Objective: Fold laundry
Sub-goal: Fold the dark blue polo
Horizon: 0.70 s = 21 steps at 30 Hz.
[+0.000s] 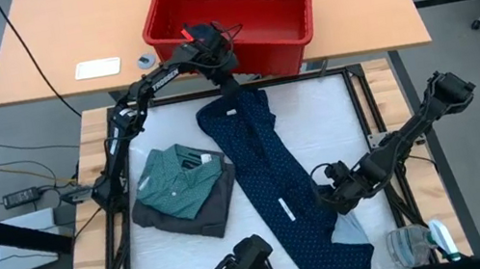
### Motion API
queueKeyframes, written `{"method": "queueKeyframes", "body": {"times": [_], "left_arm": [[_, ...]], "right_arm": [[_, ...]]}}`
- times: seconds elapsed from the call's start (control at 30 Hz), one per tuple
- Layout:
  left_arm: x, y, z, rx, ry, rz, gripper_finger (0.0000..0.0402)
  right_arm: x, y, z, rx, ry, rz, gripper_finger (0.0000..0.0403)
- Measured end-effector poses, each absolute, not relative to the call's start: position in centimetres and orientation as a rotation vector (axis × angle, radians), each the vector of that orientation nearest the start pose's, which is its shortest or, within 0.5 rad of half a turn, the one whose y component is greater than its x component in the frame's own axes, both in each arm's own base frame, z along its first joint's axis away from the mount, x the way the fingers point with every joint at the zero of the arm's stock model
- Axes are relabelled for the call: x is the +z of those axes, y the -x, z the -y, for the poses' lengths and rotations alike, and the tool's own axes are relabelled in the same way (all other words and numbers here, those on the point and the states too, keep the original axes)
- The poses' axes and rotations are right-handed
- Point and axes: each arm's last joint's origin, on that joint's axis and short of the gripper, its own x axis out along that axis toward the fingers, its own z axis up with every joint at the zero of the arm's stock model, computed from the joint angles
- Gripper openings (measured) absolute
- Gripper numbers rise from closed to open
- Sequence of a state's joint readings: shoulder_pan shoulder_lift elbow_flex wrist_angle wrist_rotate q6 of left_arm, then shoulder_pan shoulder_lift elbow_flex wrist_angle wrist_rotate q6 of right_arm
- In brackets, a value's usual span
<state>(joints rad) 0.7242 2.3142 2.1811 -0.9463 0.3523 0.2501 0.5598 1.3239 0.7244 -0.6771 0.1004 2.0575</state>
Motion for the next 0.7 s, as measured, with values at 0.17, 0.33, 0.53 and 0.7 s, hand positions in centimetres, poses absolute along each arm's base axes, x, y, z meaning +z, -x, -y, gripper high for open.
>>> {"method": "queueKeyframes", "body": {"times": [0.17,0.33,0.53,0.7], "left_arm": [[24.1,-37.7,-32.0,0.216,0.332,-0.958,0.0000],[24.0,-37.6,-31.9,0.213,0.340,-0.970,0.0000],[24.0,-37.6,-31.9,0.213,0.339,-0.970,0.0000],[24.0,-37.6,-31.9,0.212,0.340,-0.973,0.0000]], "right_arm": [[17.5,-18.3,-11.0,-0.978,-1.269,-1.073,0.0100],[17.5,-18.9,-11.3,-0.905,-1.293,-1.063,0.0100],[16.4,-19.5,-11.7,-0.925,-1.283,-1.084,0.0129],[15.2,-20.5,-12.3,-0.907,-1.289,-1.091,0.0127]]}}
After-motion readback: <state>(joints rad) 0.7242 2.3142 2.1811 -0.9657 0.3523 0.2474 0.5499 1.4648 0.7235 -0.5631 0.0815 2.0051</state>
